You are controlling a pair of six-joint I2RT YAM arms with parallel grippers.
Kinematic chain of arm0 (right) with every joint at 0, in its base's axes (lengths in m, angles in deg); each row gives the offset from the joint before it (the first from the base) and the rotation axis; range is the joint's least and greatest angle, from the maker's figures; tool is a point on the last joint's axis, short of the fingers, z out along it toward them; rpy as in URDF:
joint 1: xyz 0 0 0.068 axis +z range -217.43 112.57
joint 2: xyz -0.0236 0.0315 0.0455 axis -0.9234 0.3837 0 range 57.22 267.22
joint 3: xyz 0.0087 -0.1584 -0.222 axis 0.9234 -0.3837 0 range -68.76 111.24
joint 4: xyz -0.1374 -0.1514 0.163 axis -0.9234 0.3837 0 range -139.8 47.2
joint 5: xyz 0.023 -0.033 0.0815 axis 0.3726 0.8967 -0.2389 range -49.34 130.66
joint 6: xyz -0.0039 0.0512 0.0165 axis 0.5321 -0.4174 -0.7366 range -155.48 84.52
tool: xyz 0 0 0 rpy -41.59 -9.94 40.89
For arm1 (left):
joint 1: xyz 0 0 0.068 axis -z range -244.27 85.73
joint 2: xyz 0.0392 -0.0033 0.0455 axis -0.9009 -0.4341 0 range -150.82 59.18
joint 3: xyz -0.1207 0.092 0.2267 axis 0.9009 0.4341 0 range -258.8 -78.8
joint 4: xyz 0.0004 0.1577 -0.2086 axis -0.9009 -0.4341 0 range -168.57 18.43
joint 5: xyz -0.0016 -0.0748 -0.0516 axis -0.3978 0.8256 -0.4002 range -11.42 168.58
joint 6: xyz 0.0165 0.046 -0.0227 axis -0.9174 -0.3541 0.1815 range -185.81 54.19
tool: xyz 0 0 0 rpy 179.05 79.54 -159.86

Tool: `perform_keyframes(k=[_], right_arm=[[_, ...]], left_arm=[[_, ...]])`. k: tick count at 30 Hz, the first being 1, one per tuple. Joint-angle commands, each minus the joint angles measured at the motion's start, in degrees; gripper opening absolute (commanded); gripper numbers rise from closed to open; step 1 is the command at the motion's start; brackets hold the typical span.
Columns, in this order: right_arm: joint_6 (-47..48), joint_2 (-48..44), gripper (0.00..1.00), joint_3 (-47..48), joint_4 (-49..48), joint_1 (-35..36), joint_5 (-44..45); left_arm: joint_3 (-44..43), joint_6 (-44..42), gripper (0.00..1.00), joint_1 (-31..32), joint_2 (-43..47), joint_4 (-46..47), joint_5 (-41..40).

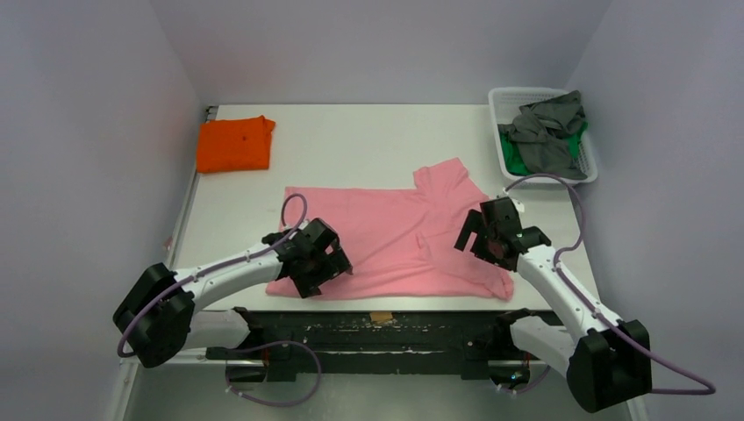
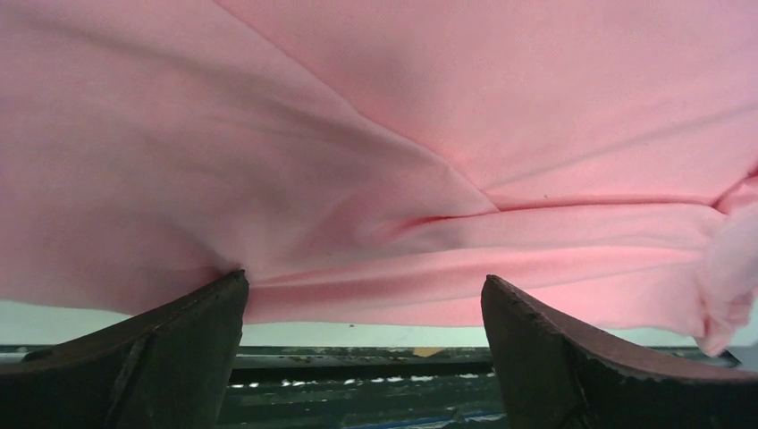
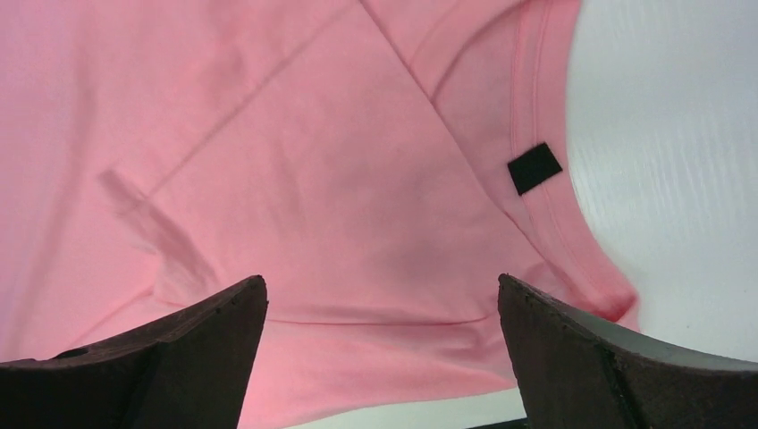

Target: Fold and stack the t-shirts

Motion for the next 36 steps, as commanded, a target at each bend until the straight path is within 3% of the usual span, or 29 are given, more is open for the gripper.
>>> perform_keyframes(k=[1, 5, 9, 13, 19, 26, 36], right_arm=[[4.3, -1.9, 0.99, 6.6, -1.1, -0.1, 1.6], [6.2, -0.1, 0.99, 10.9, -4.2, -0.1, 1.5], [6.9, 5.3, 0.99, 14.3, -9.0, -0.1, -1.4], [8.1, 11.8, 0.99, 17.7, -12.1, -0.1, -4.7], [10.1, 16.9, 0.99, 20.1, -13.6, -0.1, -6.5], [11.9, 15.9, 0.99, 19.3, -13.7, -0.1, -5.1], [12.6, 13.4, 0.98, 19.0, -13.3, -0.1, -5.5]], left_arm=[[-5.5, -2.1, 1.0, 0.2, 1.3, -11.3, -8.2], [-12.9, -8.0, 1.0, -4.0, 2.2, -13.2, -13.3], [-18.4, -15.6, 1.0, -16.0, -1.0, -8.9, -11.4], [-28.4, -23.0, 1.0, -24.4, -10.2, -7.2, -14.8], [-42.1, -32.7, 1.0, -34.8, -29.4, -1.2, -6.7], [-52.7, -36.6, 1.0, -39.9, -44.8, 1.2, 5.2], [-61.4, -45.3, 1.0, -40.1, -49.7, -8.0, 12.4]])
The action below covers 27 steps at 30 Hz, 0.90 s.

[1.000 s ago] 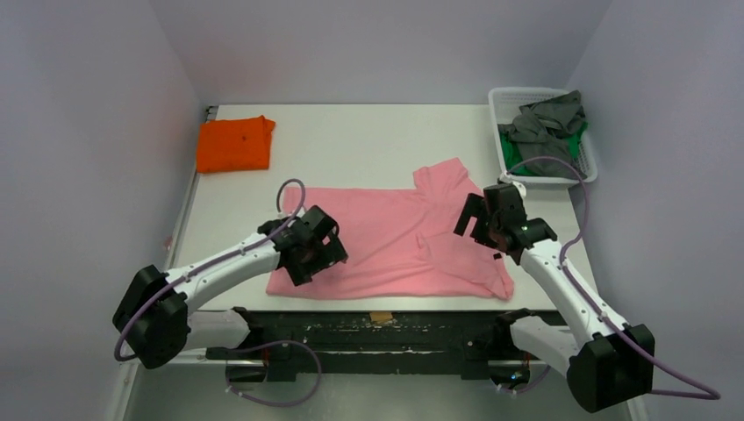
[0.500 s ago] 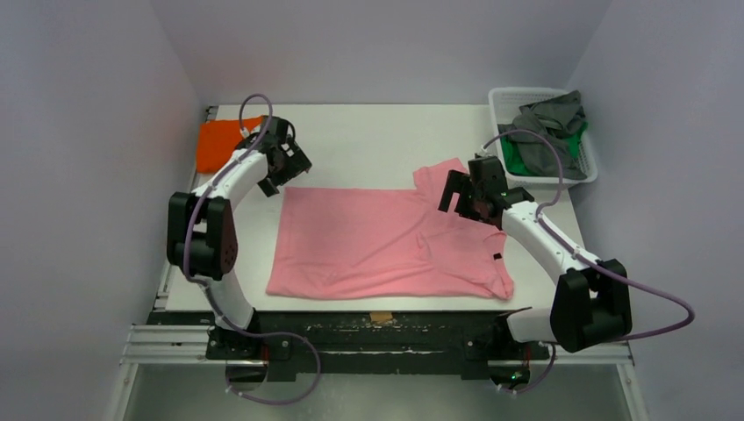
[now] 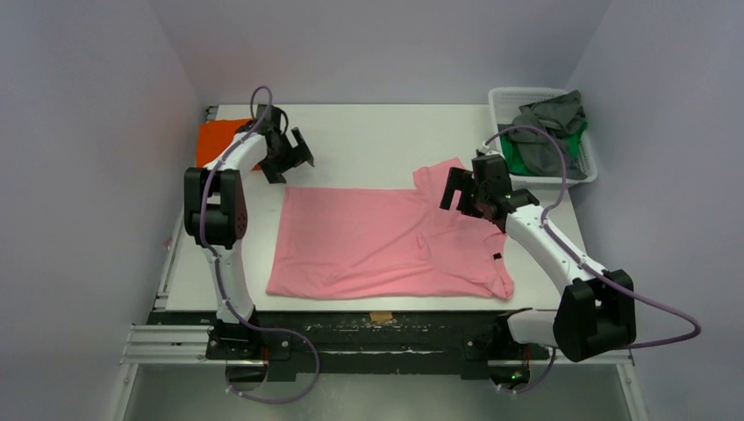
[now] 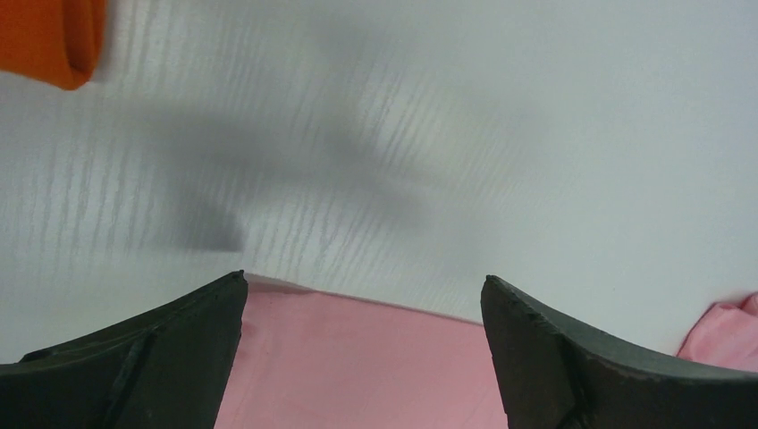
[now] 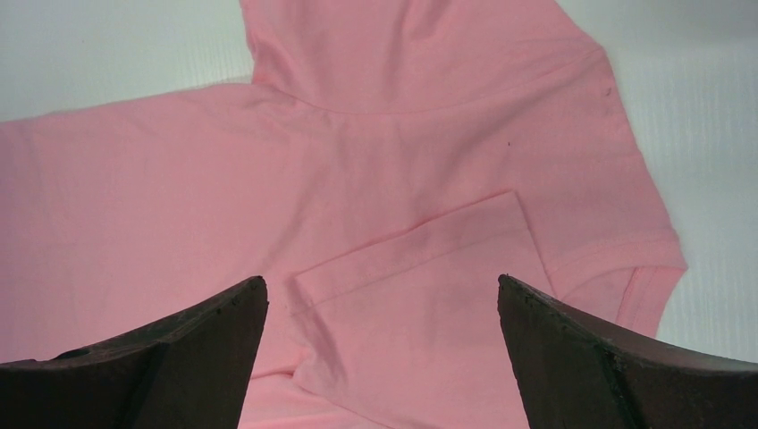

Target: Fold and stack the t-shirts

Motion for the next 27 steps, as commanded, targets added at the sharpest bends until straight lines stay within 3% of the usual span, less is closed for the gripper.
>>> perform_keyframes(k=[1, 7, 15, 27], right_arm=[[1.3, -2.1, 0.98, 1.5, -0.9, -0.1, 0.0], [1.9, -3.3, 0.98, 0.4, -1.5, -0.1, -0.4], [2.6, -1.7, 0.98, 0.3, -1.6, -0.1, -1.9], [-2.4, 5.1, 0.96, -8.3, -4.8, 0.0, -4.2]], left_arm=[[-5.6, -7.1, 0.99, 0.0, -2.0, -7.9, 5.7], [-8.2, -8.3, 0.97, -0.1, -3.3, -14.7, -1.2], [-12.2, -12.4, 0.97, 0.0, -5.7, -21.5, 1.1], [-9.6, -8.5, 0.98, 0.0, -3.6, -18.0, 1.3]])
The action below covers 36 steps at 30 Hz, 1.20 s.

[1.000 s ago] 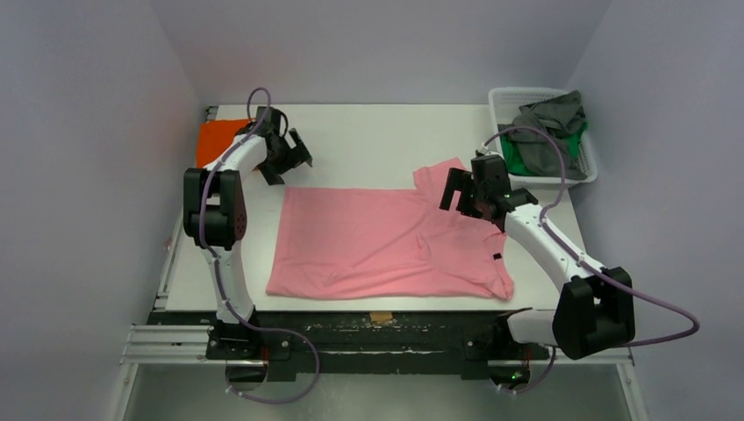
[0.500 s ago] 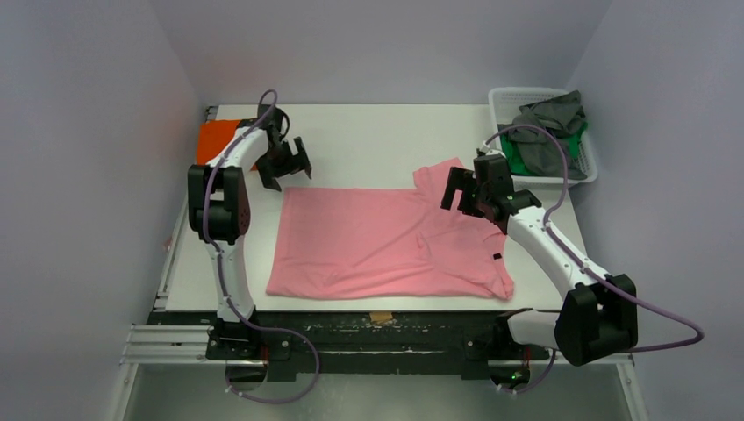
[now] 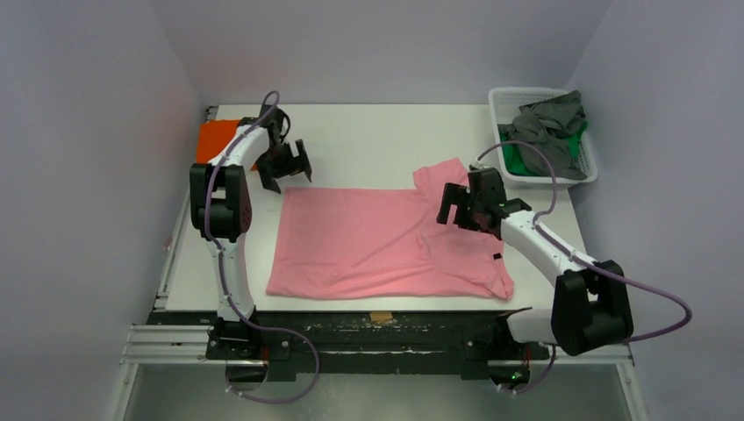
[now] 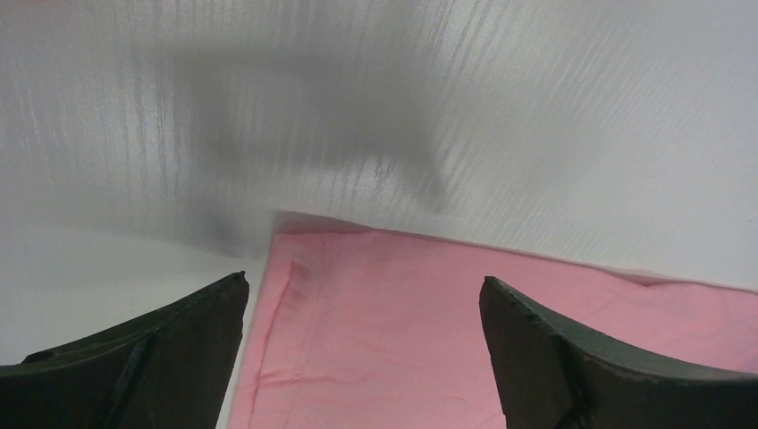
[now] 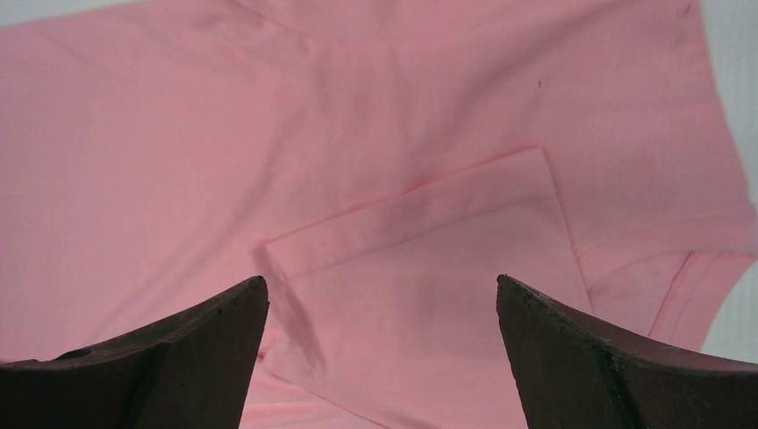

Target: Fold and stack the t-shirts

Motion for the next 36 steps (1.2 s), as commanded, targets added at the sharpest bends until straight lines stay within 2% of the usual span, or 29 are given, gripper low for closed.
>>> perform_keyframes(k=[1, 5, 8, 12, 19, 26, 36], right_arm=[[-4.5, 4.3, 0.96, -2.1, -1.0, -0.1, -0.3], [-6.2, 9.1, 0.96, -3.0, -2.0, -0.1, -0.3], [-7.2, 13.0, 0.96, -1.8, 0.4, -0.5, 4.3], [-7.0, 15.7, 0.97, -1.1, 2.1, -4.4, 5.1], [-4.8, 16.9, 0.97, 1.4, 5.3, -9.9, 6.2], [-4.5, 16.9, 0.97, 1.0, 5.7, -11.2, 6.1], [-4.1, 13.3, 0.97, -0.2, 6.0, -13.1, 5.3]], left_arm=[[0.3, 1.8, 0.98, 0.0, 2.2, 0.4, 0.4], [1.6, 3.7, 0.98, 0.0, 2.8, 1.9, 0.9], [1.4, 4.3, 0.98, 0.0, 3.1, 1.8, 0.2], [1.5, 5.5, 0.98, 0.0, 3.6, 1.2, -0.4], [1.5, 8.7, 0.98, 0.8, 3.6, 1.4, -0.5], [-0.7, 11.8, 0.95, 3.0, 1.3, -1.3, -3.1], [-3.4, 13.6, 0.88, 5.8, -1.7, -1.0, -2.3]])
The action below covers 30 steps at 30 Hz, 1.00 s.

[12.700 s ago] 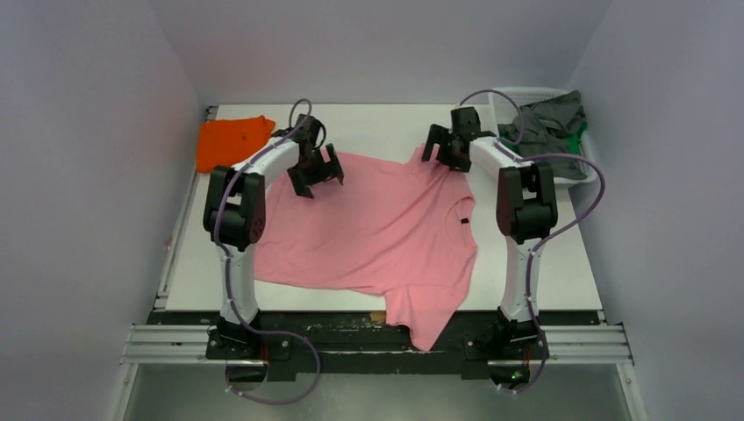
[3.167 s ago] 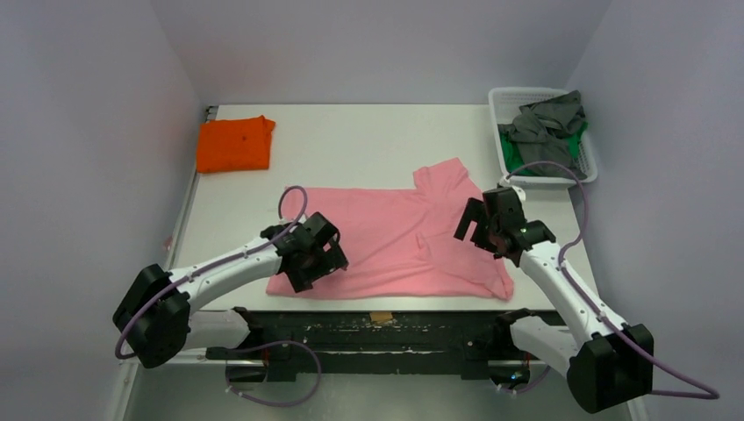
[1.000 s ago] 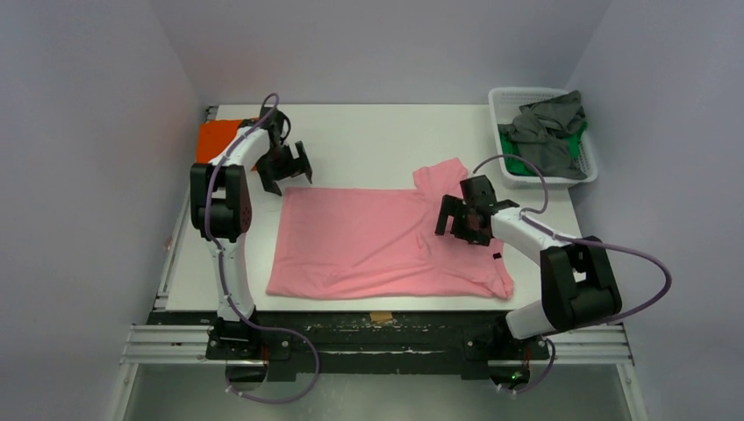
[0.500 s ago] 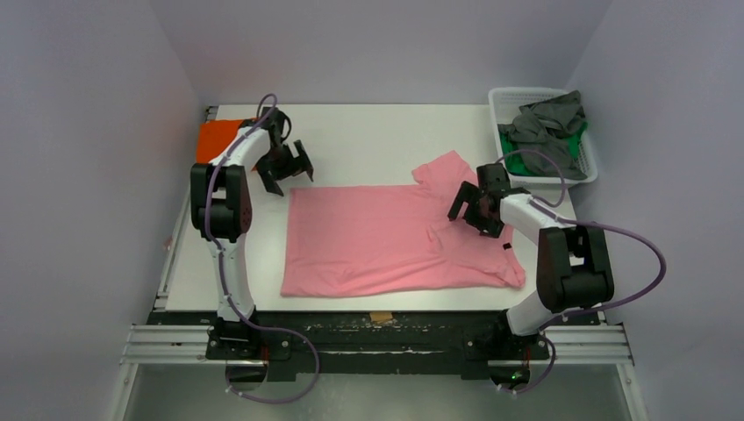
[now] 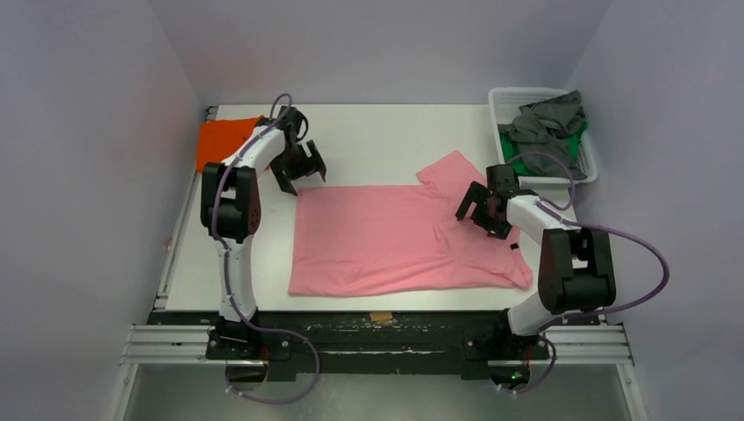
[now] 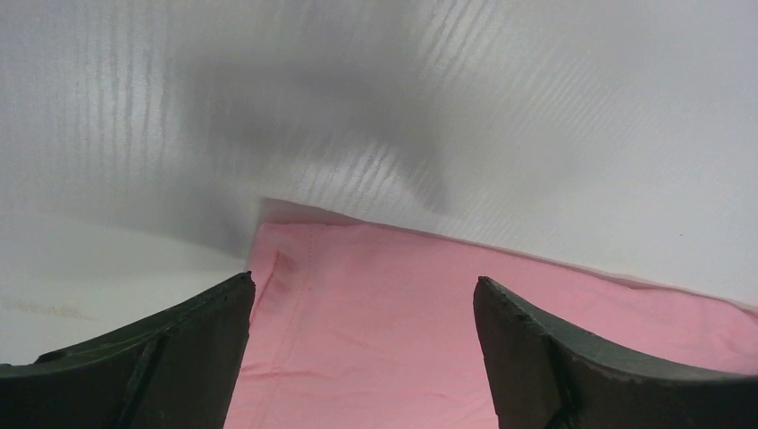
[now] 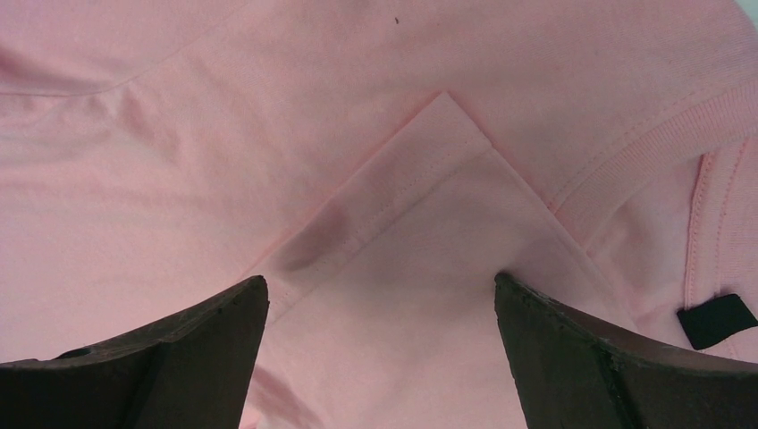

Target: Fold and stack the t-shirts

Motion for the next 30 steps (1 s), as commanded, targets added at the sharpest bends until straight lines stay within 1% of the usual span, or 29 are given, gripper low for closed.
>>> perform_keyframes(k=[1, 4, 8, 9, 10, 13, 16, 17, 19, 20, 21, 26, 27, 30], right_arm=[[1.7, 0.2, 0.97, -2.8, 5.2, -1.1, 3.3], [2.1, -1.1, 0.97, -2.9, 5.2, -1.1, 2.4], [2.3, -3.4, 0.97, -3.1, 5.5, -1.1, 2.4], [2.4, -3.8, 0.97, -3.1, 5.8, -1.1, 2.6], [2.5, -4.3, 0.97, -3.1, 5.9, -1.1, 2.7], [2.7, -5.3, 0.97, -2.9, 5.8, -1.1, 2.2], [3.3, -6.5, 0.97, -2.4, 5.6, -1.1, 1.5], [3.6, -6.9, 0.97, -2.2, 5.7, -1.1, 1.3], [4.3, -8.3, 0.97, -1.6, 5.6, -1.1, 0.8], [4.6, -9.0, 0.97, -1.4, 5.6, -1.0, 0.5], [4.9, -9.6, 0.97, -0.9, 5.6, -1.1, 0.3], [7.6, -9.9, 0.98, 4.6, 5.8, -1.0, 0.0], [8.0, -9.3, 0.98, 6.4, 4.8, -1.0, -0.7], [8.8, -5.0, 0.98, 12.0, 2.5, -0.9, -1.5]], left_arm=[[-3.0, 1.8, 0.87, 0.9, -1.5, -0.5, -0.8], [-2.2, 2.4, 0.81, 1.3, -1.9, 0.1, -0.5], [-1.6, 3.8, 0.77, 1.7, -2.6, -0.2, -1.5], [-1.5, 4.1, 0.74, 2.0, -2.7, -0.2, -2.1], [-1.6, 4.2, 0.68, 2.2, -2.8, -0.2, -2.6], [-1.8, 4.3, 0.44, 2.3, -3.1, -0.5, -3.0], [-1.8, 4.7, 0.23, 2.3, -3.1, -0.6, -3.3], [-1.9, 4.7, 0.17, 2.3, -3.1, -0.6, -3.4], [-2.3, 4.8, 0.11, 2.4, -3.4, -0.6, -3.5], [-2.7, 5.0, 0.04, 2.3, -3.5, -0.9, -3.5], [-2.8, 5.0, 0.0, 2.3, -3.7, -1.0, -3.5], [-1.2, 4.2, 0.0, 2.7, -1.6, -0.3, -3.8], [-0.4, 4.2, 0.0, 3.1, -0.6, 0.2, -6.3], [0.4, 4.0, 0.0, 3.4, 1.5, 0.4, -8.4]])
